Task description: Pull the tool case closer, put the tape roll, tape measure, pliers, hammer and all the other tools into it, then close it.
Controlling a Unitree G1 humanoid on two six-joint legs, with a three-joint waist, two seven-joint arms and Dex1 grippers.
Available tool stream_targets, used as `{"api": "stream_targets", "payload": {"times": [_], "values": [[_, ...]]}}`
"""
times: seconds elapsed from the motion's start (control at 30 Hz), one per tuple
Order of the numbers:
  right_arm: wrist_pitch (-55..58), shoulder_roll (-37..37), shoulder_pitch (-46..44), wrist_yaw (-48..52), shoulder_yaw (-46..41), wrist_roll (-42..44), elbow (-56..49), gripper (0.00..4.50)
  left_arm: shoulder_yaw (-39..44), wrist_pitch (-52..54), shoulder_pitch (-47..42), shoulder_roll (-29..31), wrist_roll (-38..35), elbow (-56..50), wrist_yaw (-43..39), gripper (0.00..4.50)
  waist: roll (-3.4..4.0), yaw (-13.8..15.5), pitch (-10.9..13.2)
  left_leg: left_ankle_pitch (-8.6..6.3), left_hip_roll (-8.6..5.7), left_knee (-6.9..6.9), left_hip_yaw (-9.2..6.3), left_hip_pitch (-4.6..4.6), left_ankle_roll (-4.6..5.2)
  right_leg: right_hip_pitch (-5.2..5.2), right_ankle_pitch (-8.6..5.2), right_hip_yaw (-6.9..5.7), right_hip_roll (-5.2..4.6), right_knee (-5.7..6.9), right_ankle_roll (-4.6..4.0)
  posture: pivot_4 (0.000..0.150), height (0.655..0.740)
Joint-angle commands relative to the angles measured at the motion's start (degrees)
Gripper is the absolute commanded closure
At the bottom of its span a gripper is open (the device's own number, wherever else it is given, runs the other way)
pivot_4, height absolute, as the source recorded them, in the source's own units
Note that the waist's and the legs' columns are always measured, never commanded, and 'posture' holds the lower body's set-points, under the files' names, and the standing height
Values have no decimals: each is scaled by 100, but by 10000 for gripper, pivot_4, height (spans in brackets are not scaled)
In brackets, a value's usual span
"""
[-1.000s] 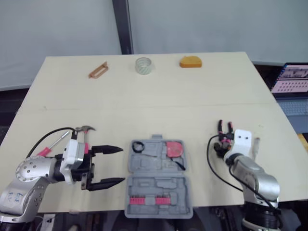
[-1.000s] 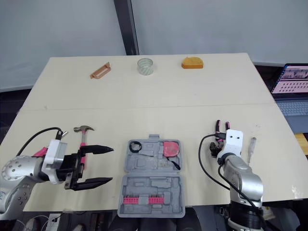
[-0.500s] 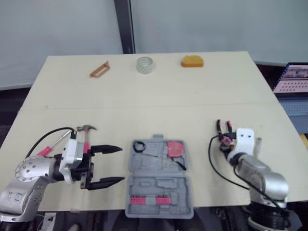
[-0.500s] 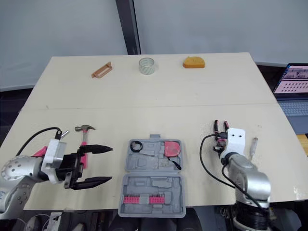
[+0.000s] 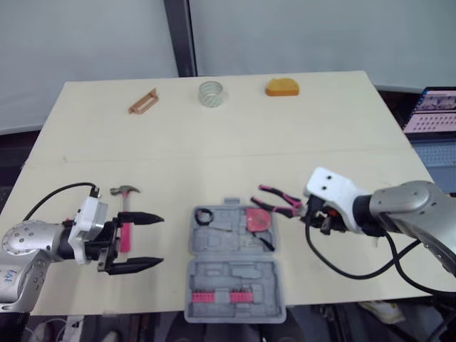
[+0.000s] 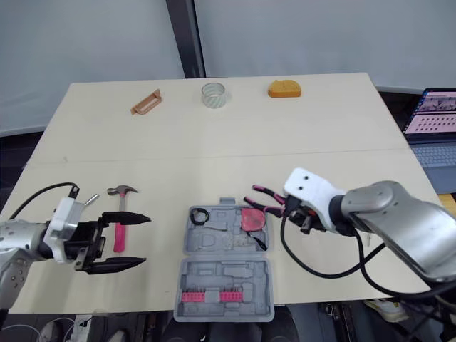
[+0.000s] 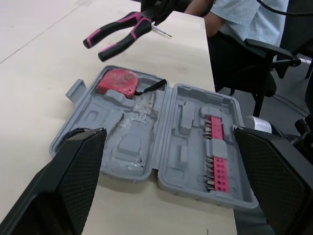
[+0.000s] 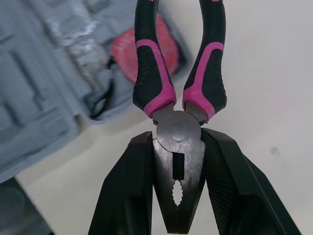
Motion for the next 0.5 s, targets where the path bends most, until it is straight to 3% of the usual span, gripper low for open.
{"api": "stream_targets", "payload": {"times": [0.03, 0.5], "values": [[32, 183, -525, 242, 480, 101, -192, 35253, 149, -77, 57, 112, 37, -81, -137, 0, 0, -8, 0, 0, 0, 1, 0, 0, 0, 0, 0, 0, 0, 1, 0, 1500, 7400], [-1004, 1347, -915, 276, 2251, -788, 754, 35253, 335, -308, 394, 114, 249, -34, -89, 0, -3, -123, 0, 0, 0, 4, 0, -2, 0, -6, 0, -3, -1, 10, 0, 1500, 7400]]}}
